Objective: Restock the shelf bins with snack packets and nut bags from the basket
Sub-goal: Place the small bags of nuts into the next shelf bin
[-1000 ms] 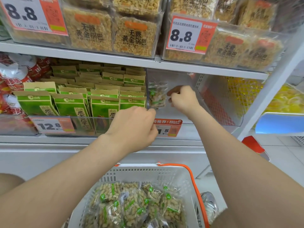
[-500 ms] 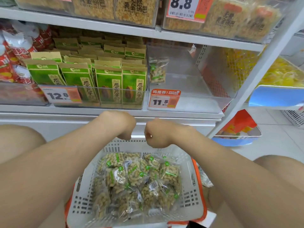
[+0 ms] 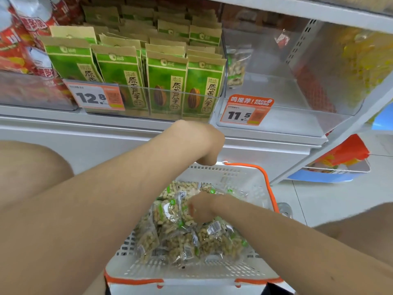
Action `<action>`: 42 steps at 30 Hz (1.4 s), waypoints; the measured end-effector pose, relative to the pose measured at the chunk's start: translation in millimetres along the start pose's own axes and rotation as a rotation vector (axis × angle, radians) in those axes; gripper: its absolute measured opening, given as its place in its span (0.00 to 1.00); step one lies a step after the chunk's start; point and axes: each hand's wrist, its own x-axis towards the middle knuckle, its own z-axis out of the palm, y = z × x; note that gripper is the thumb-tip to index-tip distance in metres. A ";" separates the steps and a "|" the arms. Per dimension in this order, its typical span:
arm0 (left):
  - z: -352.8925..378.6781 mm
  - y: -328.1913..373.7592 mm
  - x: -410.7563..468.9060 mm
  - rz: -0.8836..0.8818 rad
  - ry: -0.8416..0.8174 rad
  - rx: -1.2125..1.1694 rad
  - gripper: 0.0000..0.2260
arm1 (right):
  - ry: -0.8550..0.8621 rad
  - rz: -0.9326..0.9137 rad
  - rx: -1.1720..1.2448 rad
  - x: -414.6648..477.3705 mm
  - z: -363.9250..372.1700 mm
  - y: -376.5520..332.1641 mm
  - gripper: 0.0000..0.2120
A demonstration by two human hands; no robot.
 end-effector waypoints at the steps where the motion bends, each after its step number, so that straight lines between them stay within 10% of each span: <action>1: -1.8 0.6 -0.8 0.004 0.005 -0.006 0.12 | -0.026 -0.004 0.020 5.1 5.3 -3.7 0.12; 7: -4.0 6.3 -7.9 0.033 -0.001 -0.009 0.11 | -0.163 0.056 0.098 9.0 22.1 -15.2 0.20; 19: -17.0 -3.6 -37.3 -0.019 0.005 0.051 0.24 | 0.432 -0.005 0.205 -36.3 -35.5 -13.2 0.09; 27: -27.5 -16.6 -48.0 -0.113 -0.046 0.031 0.09 | 0.412 -0.154 0.259 -136.4 -128.3 2.4 0.16; 35: -45.0 -18.7 -49.0 0.134 0.091 -0.622 0.13 | 0.582 -0.179 0.244 -210.8 -173.7 18.5 0.14; 42: -48.5 -5.9 -41.2 0.079 0.453 -1.058 0.22 | 0.954 -0.312 0.819 -232.4 -184.5 40.2 0.14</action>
